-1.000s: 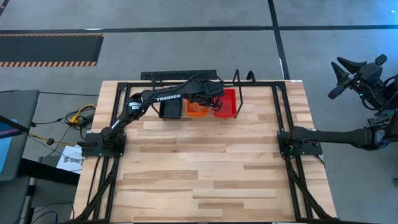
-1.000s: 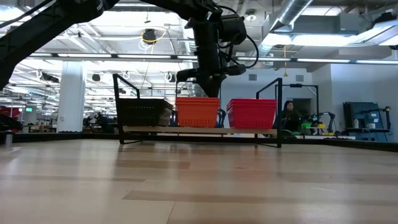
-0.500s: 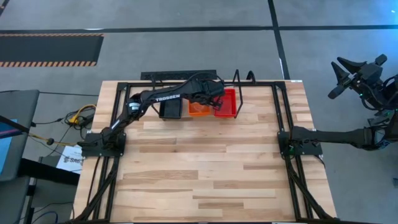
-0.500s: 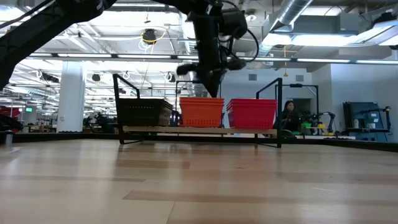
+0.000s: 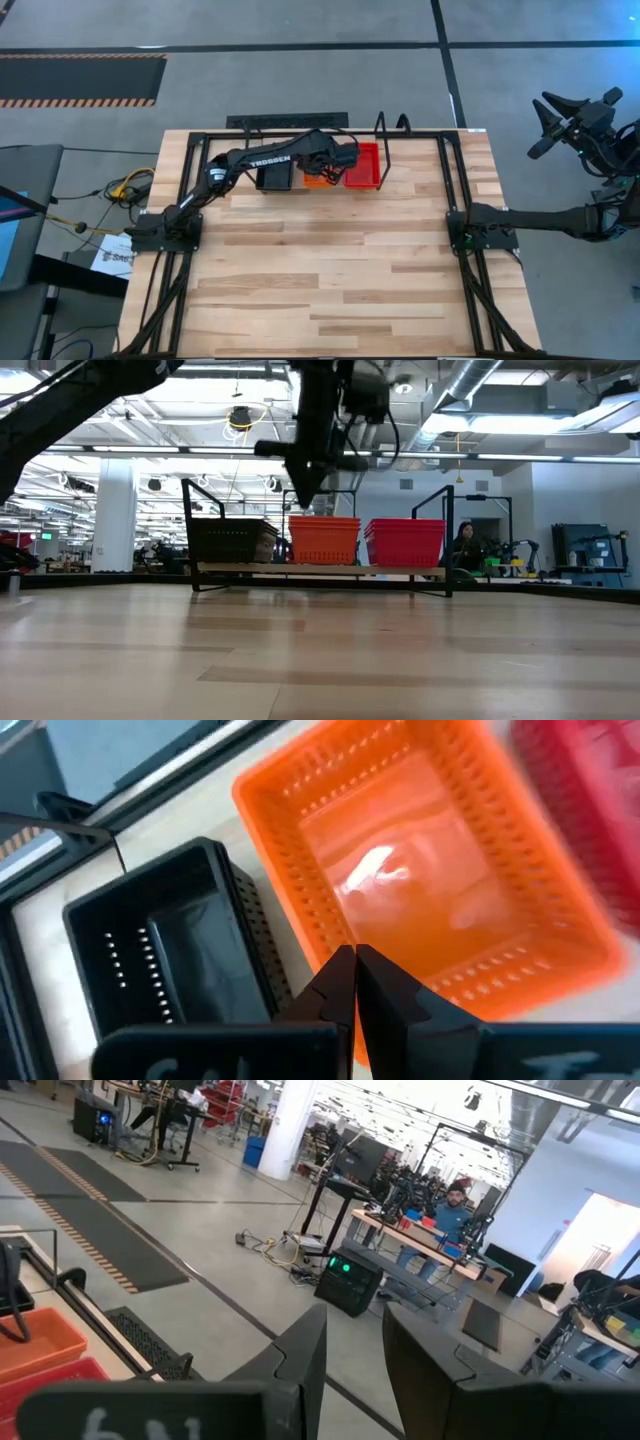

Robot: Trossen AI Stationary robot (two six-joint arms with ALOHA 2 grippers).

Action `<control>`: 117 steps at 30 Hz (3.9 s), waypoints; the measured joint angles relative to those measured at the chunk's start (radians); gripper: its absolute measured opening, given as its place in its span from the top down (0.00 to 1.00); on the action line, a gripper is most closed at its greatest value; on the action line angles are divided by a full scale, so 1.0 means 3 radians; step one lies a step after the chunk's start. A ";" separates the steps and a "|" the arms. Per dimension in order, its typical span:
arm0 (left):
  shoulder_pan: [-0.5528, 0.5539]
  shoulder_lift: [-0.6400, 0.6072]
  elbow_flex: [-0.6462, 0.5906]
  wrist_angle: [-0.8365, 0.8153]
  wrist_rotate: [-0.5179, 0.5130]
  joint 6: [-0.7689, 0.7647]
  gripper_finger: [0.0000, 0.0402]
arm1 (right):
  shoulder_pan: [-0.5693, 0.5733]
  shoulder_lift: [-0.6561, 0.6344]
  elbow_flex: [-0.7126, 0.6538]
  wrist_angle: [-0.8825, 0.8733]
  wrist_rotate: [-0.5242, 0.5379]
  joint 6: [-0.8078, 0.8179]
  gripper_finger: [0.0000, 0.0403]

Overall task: Stack baskets on shelf by color
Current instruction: Adjust all the stacked bins on the shelf

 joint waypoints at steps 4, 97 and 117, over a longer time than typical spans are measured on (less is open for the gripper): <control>0.0020 0.0047 -0.0121 0.0006 0.0013 0.0011 1.00 | -0.0001 0.0000 0.0000 0.0000 0.0000 0.0000 0.70; 0.0904 -0.1277 -0.2625 0.2449 0.0201 0.0675 1.00 | -0.0001 0.0000 0.0000 -0.0025 0.0001 0.0092 0.70; 0.0739 -0.1282 -0.2617 0.2538 0.0179 0.0662 1.00 | -0.0001 0.0000 0.0000 -0.0074 0.0001 0.0090 0.70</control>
